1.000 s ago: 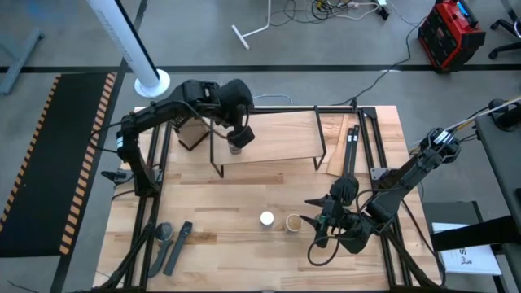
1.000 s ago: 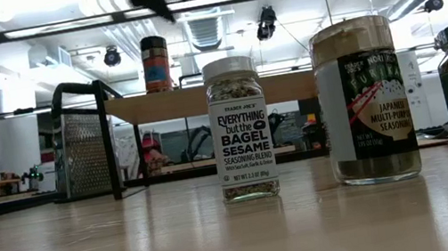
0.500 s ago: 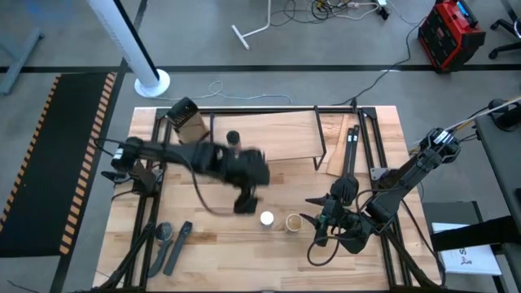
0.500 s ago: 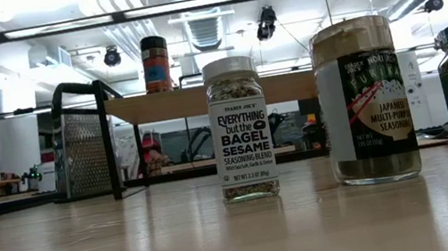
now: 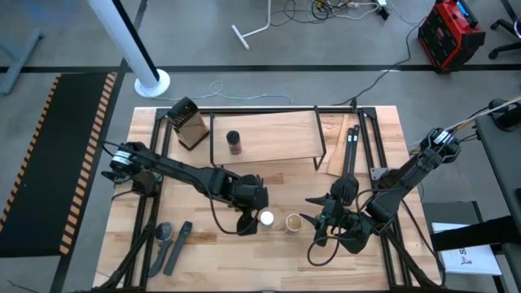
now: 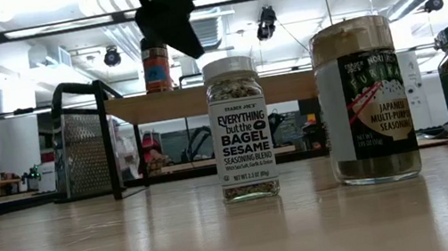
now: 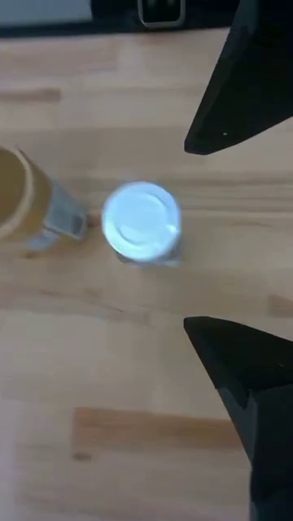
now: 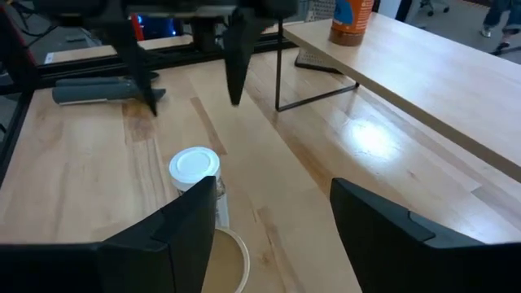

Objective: Shelf spices
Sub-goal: Put the white seasoning bottle on the shelf aligned with the other black seasoning bottle

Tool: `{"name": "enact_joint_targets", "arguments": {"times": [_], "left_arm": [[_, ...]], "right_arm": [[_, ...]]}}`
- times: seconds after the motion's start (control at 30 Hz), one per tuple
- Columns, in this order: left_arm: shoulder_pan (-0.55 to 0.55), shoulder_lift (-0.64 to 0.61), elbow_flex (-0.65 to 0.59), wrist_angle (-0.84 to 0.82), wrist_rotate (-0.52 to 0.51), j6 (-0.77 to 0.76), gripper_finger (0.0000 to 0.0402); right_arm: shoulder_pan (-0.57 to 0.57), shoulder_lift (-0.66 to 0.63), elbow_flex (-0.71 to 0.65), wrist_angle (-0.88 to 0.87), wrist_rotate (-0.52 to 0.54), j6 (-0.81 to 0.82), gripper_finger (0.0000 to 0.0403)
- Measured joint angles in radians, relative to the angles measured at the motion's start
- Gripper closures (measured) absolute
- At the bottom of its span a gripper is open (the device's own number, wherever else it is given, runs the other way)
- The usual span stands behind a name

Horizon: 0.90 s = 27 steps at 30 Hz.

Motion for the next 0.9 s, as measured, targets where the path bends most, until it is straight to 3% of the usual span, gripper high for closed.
{"name": "enact_joint_targets", "arguments": {"times": [0.17, 0.43, 0.7, 0.9], "left_arm": [[-0.004, 0.007, -0.049, 0.111, 0.027, 0.000, 0.0063], [-0.012, 0.103, -0.052, 0.124, 0.028, 0.041, 0.0065], [-0.015, 0.221, 0.013, 0.129, 0.028, 0.060, 0.0060], [-0.023, 0.298, 0.065, 0.102, 0.030, 0.086, 0.0083]], "right_arm": [[-0.001, 0.000, 0.000, 0.000, 0.000, -0.003, 0.0190], [-0.001, 0.000, 0.000, -0.001, 0.000, -0.003, 0.0179], [0.000, 0.000, 0.001, -0.001, -0.001, -0.003, 0.0188], [0.000, 0.000, 0.000, -0.001, -0.001, -0.002, 0.0186]]}}
